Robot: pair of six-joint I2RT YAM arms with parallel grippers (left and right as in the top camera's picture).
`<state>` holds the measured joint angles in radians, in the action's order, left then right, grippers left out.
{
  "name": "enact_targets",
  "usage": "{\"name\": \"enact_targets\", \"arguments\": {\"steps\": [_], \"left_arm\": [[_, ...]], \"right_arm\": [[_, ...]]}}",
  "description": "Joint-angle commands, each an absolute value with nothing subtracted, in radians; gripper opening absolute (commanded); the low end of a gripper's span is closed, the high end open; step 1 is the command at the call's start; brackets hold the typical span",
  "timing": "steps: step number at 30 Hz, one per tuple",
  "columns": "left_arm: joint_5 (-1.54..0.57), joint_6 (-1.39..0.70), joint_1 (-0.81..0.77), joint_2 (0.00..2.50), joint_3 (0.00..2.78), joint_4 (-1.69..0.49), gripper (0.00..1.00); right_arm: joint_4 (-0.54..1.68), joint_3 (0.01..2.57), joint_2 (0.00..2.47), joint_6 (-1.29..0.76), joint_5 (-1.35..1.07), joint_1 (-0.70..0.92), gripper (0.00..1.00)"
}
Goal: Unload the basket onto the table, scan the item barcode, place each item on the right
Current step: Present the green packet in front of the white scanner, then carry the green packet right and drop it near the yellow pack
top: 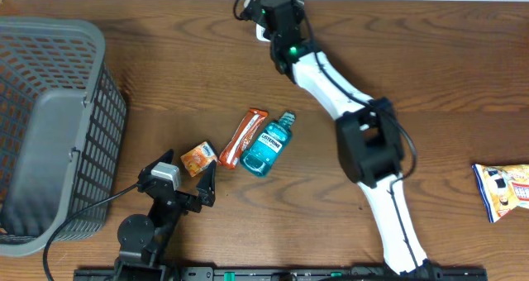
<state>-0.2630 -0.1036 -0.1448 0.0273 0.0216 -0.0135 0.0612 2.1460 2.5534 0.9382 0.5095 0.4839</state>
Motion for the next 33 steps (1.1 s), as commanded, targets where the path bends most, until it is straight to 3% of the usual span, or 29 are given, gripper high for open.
{"name": "enact_targets", "arguments": {"steps": [1,10,15,21,27,29,30,33], "left_arm": [[-0.273,-0.097,-0.141,0.024,0.004,-0.047,0.98],[-0.273,-0.097,-0.141,0.024,0.004,-0.047,0.98],[-0.273,-0.097,-0.141,0.024,0.004,-0.047,0.98],[-0.273,-0.097,-0.141,0.024,0.004,-0.047,0.98],[-0.273,-0.097,-0.141,0.024,0.004,-0.047,0.98],[-0.273,-0.097,-0.141,0.024,0.004,-0.047,0.98],[-0.273,-0.097,-0.141,0.024,0.004,-0.047,0.98],[-0.273,-0.097,-0.141,0.024,0.004,-0.047,0.98]], "right_arm": [[0.052,2.265,2.651,1.093,0.665,0.483,0.01],[0.052,2.263,2.63,1.129,0.698,0.474,0.01],[0.121,2.263,2.581,1.023,0.698,0.472,0.01],[0.398,2.263,2.41,0.785,0.8,0.413,0.01],[0.958,2.263,2.328,0.246,0.943,0.225,0.01],[1.137,2.26,2.337,-0.004,0.91,0.136,0.01],[1.27,2.238,2.349,-0.252,0.845,0.025,0.01],[1.302,2.183,2.352,-0.381,0.72,-0.089,0.01]]}}
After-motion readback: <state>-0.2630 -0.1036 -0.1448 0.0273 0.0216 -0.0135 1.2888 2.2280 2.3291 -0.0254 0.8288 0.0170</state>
